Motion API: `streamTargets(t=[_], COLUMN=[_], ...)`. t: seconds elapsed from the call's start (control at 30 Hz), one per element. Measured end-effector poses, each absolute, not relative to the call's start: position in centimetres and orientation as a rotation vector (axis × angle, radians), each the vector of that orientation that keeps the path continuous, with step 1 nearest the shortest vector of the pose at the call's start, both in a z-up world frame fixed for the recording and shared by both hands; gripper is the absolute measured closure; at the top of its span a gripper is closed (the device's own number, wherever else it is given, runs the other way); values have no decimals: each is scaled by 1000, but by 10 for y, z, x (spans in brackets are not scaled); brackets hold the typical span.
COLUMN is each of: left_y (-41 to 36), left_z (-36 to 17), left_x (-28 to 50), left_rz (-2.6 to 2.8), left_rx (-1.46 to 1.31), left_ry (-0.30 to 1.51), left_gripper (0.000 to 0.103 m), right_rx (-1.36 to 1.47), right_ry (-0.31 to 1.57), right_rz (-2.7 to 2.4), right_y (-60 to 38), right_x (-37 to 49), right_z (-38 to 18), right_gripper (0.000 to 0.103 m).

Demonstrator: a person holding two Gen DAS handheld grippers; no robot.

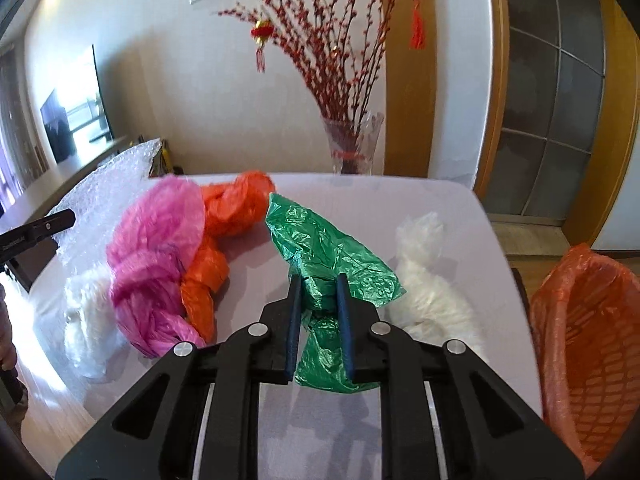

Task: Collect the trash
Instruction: 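Carry the bubble wrap and green bag over the orange basket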

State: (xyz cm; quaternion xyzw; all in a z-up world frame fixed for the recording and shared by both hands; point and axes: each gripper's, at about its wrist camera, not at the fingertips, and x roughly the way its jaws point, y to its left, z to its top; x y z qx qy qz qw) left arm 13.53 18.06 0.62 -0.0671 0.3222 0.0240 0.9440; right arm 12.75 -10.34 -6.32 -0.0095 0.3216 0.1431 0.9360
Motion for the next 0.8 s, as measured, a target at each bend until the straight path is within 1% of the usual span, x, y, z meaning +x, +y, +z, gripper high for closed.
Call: streamTargets(t=[0.17, 0.43, 0.63, 0.8], left_y=[158, 94, 41, -5], left_z=[34, 71, 80, 78], left_x=[130, 123, 118, 121], left_rz=[-15, -173, -305, -410], left_rx=[-113, -53, -21, -12], left_ry=[601, 535, 520, 524], left_gripper=[98, 99, 99, 99], right_rx=[17, 69, 107, 153], right_ry=[613, 560, 524, 508], right_rz=[267, 205, 134, 64], right_y=[-121, -156, -191, -231], right_x=[120, 109, 95, 84], right_z=[-45, -21, -8, -4], right_gripper=[86, 86, 86, 86])
